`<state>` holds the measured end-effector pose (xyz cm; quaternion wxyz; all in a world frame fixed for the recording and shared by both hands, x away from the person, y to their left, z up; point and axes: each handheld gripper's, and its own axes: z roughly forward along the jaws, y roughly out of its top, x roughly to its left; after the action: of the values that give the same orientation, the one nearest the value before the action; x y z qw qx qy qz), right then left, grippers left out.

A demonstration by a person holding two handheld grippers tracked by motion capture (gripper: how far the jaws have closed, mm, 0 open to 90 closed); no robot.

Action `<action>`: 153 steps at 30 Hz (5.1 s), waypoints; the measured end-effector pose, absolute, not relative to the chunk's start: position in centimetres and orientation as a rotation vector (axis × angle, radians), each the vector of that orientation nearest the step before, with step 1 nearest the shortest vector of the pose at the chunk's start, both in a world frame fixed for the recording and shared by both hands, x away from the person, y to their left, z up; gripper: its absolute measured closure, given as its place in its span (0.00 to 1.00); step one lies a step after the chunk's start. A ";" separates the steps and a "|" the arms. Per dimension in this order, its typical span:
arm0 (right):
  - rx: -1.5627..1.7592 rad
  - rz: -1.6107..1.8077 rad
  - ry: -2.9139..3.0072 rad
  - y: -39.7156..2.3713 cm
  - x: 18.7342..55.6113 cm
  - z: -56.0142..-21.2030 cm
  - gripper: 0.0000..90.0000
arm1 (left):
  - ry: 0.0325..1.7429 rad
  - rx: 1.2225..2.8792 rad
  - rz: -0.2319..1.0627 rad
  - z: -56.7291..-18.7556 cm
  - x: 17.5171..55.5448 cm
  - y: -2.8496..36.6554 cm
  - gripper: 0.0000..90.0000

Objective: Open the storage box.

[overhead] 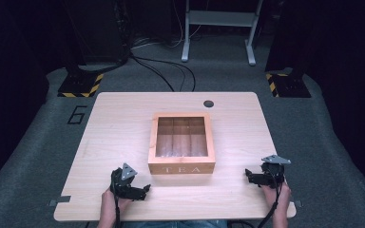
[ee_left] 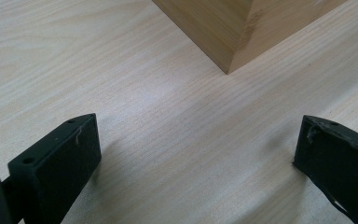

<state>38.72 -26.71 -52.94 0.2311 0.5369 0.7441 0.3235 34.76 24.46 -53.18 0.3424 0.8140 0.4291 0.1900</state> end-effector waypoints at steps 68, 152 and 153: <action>1.475 0.890 2.044 -26.7 38.7 -52.9 0.06 | 0.923 1.955 0.456 -49.0 37.8 21.5 0.30; 1.470 0.886 2.048 -26.7 38.7 -52.9 0.06 | 0.900 1.779 0.664 -45.3 41.0 21.0 0.41; 1.470 0.885 2.049 -26.8 38.7 -52.9 0.06 | 0.900 1.779 0.664 -45.3 41.0 21.0 0.42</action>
<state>38.72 -26.75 -52.93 0.2323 0.5349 0.7457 0.3221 41.03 21.02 -45.31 0.4970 0.7347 0.3716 0.2740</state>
